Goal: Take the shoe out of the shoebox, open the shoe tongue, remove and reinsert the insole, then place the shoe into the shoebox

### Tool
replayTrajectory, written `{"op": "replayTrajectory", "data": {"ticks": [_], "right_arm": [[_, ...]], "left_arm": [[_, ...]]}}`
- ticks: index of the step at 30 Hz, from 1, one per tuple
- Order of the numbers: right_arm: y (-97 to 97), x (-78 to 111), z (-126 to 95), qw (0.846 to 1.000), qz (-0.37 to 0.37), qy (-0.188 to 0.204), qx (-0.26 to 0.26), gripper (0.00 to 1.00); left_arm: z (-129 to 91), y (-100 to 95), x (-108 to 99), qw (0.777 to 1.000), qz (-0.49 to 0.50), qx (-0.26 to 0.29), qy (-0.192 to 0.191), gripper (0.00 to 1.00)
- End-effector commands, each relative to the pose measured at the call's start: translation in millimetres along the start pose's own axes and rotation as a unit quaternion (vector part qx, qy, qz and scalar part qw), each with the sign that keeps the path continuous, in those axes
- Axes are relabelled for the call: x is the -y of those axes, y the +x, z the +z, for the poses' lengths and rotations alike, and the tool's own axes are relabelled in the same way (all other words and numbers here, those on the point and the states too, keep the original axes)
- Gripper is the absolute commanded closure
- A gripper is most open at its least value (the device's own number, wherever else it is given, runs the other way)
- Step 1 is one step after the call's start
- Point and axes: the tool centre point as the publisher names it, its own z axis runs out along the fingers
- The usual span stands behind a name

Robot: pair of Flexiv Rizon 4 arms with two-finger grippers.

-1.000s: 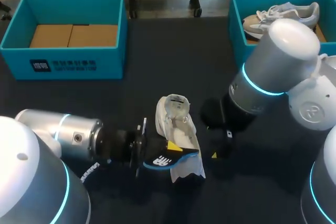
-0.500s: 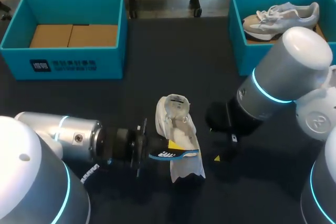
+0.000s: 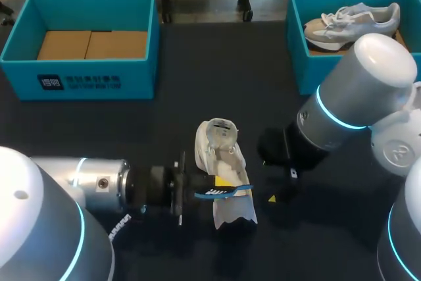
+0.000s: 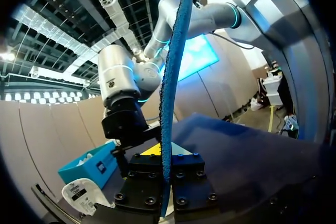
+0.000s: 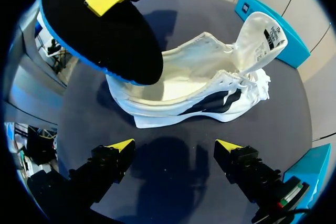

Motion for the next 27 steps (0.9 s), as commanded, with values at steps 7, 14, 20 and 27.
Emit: {"op": "replayTrajectory", "data": {"ticks": [7,14,20,27], "right_arm": [[0.9,0.6,0.3,1.0,0.0,-0.001,0.001,0.0],[0.9,0.6,0.3,1.0,0.0,-0.001,0.001,0.0],[0.9,0.6,0.3,1.0,0.0,-0.001,0.001,0.0],[0.9,0.6,0.3,1.0,0.0,-0.001,0.001,0.0]], "left_arm": [[6.2,2.0,1.9,0.999,0.021,0.025,-0.011,1.0],[11.1,0.0,-5.0,0.999,0.024,0.033,-0.019,1.0],[15.4,-2.6,-11.3,0.998,0.035,0.042,-0.029,1.0],[16.9,-4.1,-22.9,0.997,0.041,0.047,-0.051,1.0]]}}
